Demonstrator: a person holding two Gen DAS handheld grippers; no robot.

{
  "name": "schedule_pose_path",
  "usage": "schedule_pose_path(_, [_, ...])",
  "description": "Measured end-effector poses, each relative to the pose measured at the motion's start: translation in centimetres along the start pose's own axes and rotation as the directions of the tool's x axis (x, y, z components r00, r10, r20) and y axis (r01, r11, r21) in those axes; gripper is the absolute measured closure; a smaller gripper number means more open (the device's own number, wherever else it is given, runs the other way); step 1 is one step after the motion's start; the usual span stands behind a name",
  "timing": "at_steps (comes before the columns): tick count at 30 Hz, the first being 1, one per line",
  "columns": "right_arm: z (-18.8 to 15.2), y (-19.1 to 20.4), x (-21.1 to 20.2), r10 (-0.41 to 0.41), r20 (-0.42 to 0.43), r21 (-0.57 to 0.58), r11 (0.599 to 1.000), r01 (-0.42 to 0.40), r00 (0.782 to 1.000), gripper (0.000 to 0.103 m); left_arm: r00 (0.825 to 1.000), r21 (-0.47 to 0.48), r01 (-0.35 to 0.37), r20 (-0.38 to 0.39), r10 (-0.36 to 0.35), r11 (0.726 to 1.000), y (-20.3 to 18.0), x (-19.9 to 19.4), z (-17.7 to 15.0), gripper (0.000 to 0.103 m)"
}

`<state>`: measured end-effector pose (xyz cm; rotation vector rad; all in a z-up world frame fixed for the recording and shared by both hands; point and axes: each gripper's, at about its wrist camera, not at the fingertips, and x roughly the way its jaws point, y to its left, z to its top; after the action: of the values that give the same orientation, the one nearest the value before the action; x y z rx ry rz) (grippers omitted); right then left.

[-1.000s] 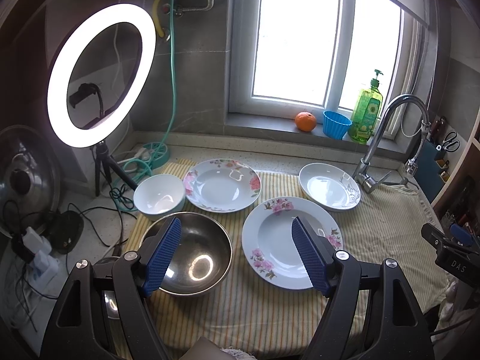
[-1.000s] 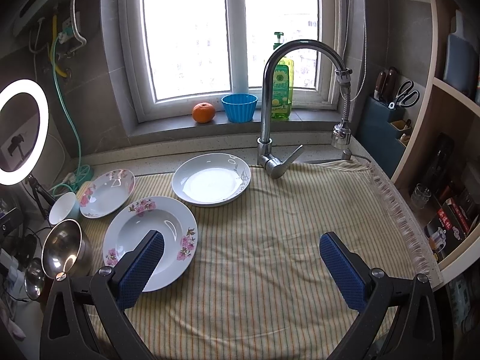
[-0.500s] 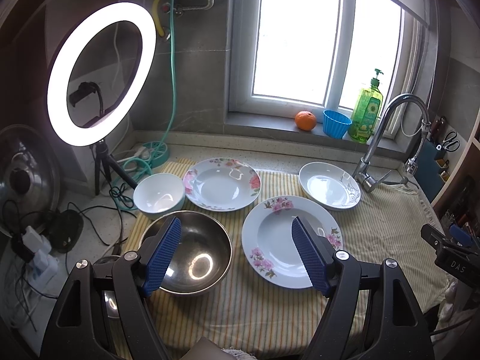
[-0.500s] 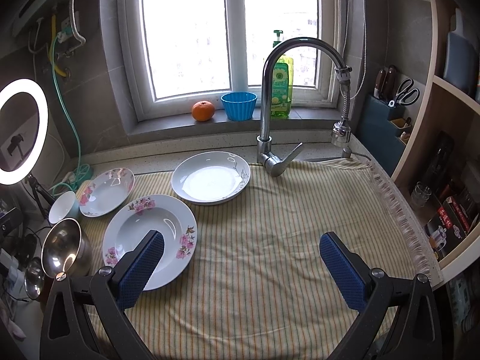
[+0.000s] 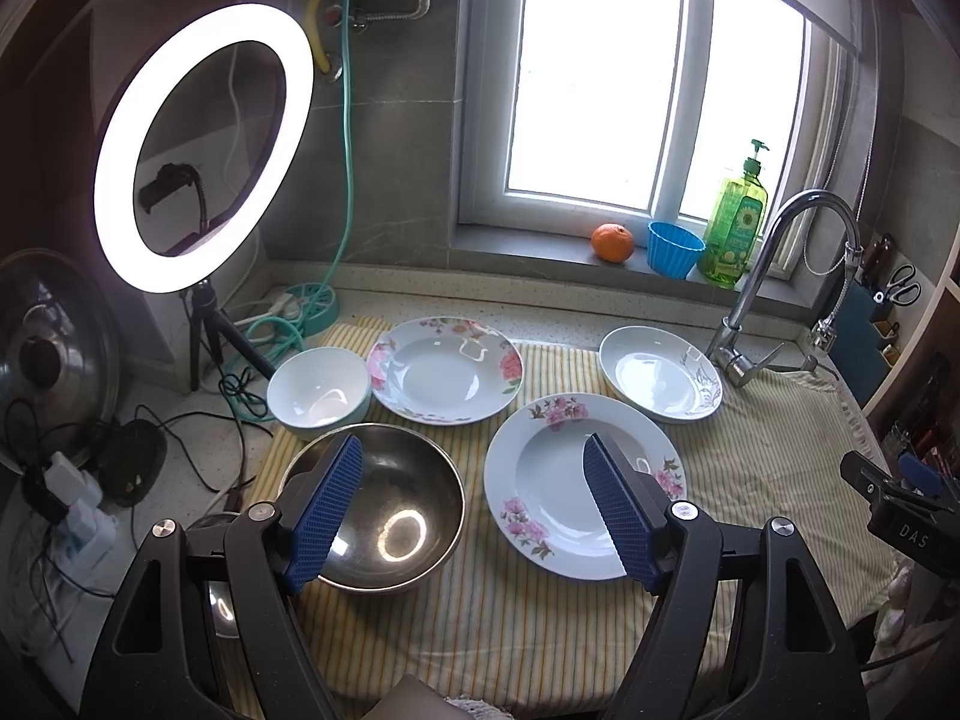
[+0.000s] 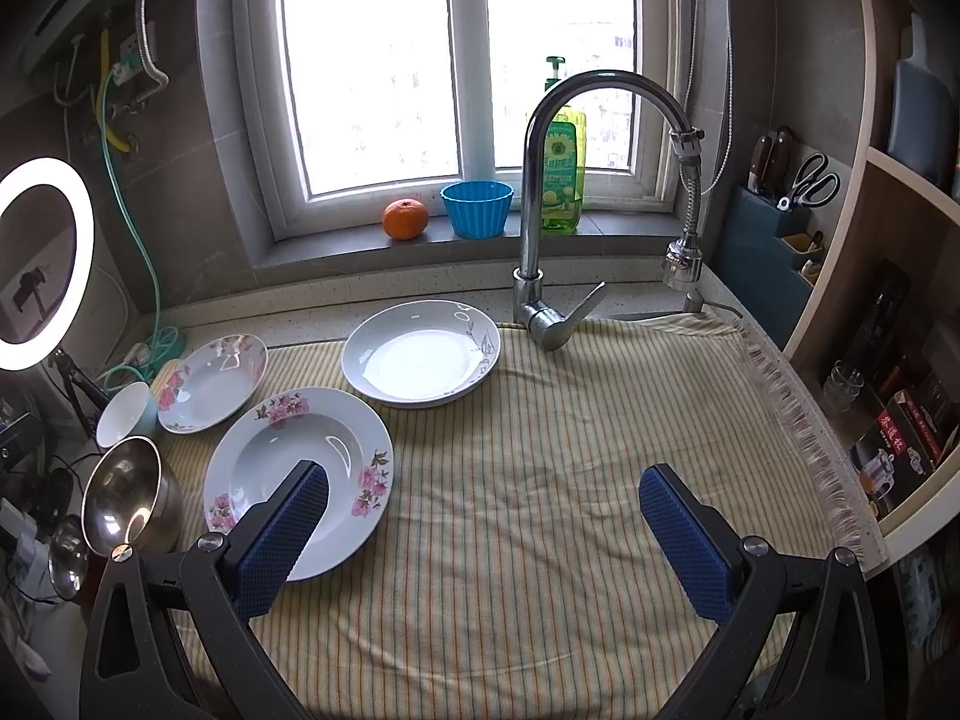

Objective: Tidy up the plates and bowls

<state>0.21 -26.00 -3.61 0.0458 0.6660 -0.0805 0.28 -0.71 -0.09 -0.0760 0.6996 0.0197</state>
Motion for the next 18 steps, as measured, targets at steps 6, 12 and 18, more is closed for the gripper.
schedule_pose_path(6, [0.1, 0.1, 0.4, 0.001, -0.002, -0.005, 1.000, -0.001, 1.000, 0.000, 1.000, -0.018, -0.009, -0.008, 0.009, 1.000, 0.6, 0.4, 0.2, 0.027])
schedule_pose_path(12, [0.1, -0.3, 1.1, 0.022, -0.007, 0.003, 1.000, -0.022, 1.000, 0.000, 1.000, -0.050, -0.026, -0.019, 0.025, 0.998, 1.4, 0.9, 0.2, 0.027])
schedule_pose_path(18, [-0.1, -0.4, 1.8, 0.036, -0.018, -0.011, 0.999, -0.036, 0.999, 0.000, 0.999, -0.050, -0.029, -0.027, 0.027, 0.998, 1.6, 1.3, 0.1, 0.027])
